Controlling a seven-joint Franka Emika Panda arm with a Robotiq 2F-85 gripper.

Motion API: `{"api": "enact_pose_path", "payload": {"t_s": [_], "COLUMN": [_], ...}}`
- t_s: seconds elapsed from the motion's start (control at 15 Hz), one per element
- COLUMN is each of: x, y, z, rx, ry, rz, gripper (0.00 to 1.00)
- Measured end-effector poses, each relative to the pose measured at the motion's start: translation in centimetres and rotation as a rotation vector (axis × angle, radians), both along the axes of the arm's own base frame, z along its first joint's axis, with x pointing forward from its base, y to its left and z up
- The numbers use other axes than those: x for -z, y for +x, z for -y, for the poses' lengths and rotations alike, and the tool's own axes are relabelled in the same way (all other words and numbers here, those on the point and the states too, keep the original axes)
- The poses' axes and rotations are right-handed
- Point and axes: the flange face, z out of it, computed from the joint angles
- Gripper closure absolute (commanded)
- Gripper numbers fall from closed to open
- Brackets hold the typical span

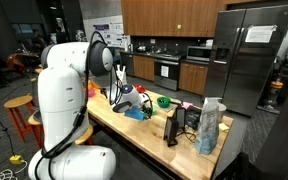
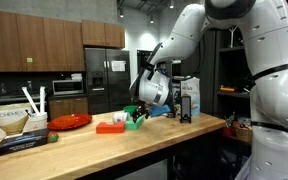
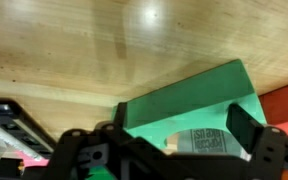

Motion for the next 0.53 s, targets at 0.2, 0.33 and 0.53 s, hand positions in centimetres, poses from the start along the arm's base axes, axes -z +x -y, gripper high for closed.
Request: {"api": "enact_pose_path", "payload": {"t_s": [0.2,0.33,0.53], "x": [-0.7,-2.1,-4.1], "y": [1.3,2.0,2.6], "z": [-2.0,-3.6,-5.3], "rx": [-0.033,-0.060,-0.129], "ry": [0.117,0.219,0.363], "rz": [-0.060,-0.082,-0.078], "gripper": [0.00,0.00,0.00]}}
